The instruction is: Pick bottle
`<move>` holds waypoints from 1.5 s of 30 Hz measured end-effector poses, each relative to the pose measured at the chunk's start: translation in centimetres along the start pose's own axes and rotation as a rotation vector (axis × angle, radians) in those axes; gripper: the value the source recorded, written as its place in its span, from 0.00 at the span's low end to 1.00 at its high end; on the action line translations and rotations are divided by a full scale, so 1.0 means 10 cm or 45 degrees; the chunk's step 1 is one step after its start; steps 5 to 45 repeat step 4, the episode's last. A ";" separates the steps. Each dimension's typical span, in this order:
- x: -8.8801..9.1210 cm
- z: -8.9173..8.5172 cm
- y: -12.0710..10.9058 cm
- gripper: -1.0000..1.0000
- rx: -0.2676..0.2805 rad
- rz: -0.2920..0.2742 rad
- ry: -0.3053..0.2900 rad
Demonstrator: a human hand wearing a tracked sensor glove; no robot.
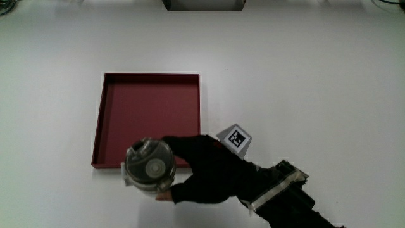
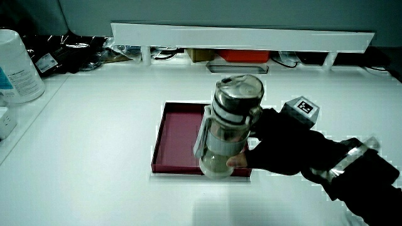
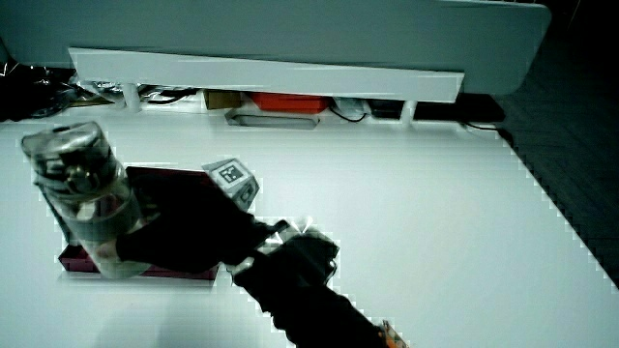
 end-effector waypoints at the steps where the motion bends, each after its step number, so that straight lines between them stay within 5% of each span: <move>1: -0.04 0.04 0.03 1.00 0.017 0.019 0.006; 4: -0.10 0.17 0.10 1.00 0.056 0.013 -0.051; 45: -0.10 0.17 0.10 1.00 0.056 0.013 -0.051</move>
